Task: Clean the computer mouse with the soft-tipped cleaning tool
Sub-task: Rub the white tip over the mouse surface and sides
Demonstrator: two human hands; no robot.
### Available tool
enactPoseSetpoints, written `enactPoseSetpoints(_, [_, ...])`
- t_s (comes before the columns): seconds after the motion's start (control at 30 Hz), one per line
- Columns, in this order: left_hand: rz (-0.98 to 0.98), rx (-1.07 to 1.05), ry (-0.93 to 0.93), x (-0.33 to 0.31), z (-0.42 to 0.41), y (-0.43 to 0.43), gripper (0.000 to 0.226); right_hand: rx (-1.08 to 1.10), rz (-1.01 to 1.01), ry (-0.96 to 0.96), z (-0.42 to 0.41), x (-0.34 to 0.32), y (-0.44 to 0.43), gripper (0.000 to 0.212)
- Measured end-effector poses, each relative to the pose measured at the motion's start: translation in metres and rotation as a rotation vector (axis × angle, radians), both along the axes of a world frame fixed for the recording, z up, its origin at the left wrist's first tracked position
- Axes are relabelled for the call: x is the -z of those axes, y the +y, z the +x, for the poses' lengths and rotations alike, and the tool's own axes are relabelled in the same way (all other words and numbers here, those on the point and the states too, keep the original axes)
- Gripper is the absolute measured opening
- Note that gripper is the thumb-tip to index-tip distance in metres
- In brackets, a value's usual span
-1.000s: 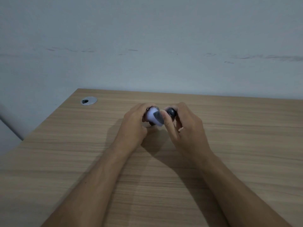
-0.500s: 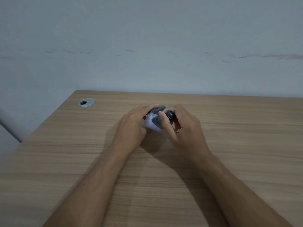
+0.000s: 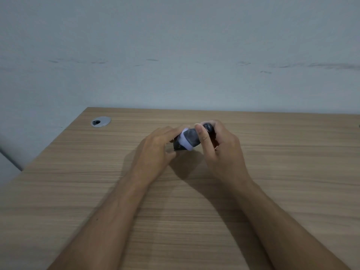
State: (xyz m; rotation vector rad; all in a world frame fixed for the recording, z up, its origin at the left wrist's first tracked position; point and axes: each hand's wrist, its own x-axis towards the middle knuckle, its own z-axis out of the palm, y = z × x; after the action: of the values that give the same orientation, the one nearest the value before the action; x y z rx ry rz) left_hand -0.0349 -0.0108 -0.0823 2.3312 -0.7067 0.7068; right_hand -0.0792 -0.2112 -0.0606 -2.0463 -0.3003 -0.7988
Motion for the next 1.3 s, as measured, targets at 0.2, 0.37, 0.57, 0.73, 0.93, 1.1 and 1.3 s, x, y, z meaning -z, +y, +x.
enactPoseSetpoints(0.2, [0.023, 0.026, -0.013, -0.005, -0.003, 0.003, 0.064, 0.22, 0.079, 0.045, 0.013, 0.008, -0.012, 0.023])
enactPoseSetpoints(0.37, [0.027, 0.057, 0.001, -0.006, -0.006, -0.001, 0.063, 0.242, 0.072, 0.061, 0.013, 0.009, -0.016, 0.024])
enactPoseSetpoints(0.57, [-0.006, 0.028, 0.024, -0.001, -0.002, 0.001, 0.067, 0.04, 0.056, 0.018, 0.004, 0.0, -0.004, 0.026])
enactPoseSetpoints(0.73, [-0.026, 0.073, 0.051, -0.006, -0.007, 0.002, 0.064, 0.254, 0.095, 0.077, 0.017, 0.012, -0.023, 0.026])
enactPoseSetpoints(0.93, [-0.225, 0.057, 0.17, -0.007, -0.008, 0.0, 0.068, 0.186, 0.134, 0.068, 0.011, 0.009, -0.021, 0.024])
enactPoseSetpoints(1.1, [-0.273, 0.011, 0.228, -0.004, -0.007, 0.001, 0.069, 0.096, 0.074, 0.03, 0.01, 0.01, -0.009, 0.023])
enactPoseSetpoints(1.3, [-0.303, 0.022, 0.293, -0.004, -0.01, -0.005, 0.063, 0.175, 0.133, 0.09, 0.014, 0.014, -0.023, 0.018])
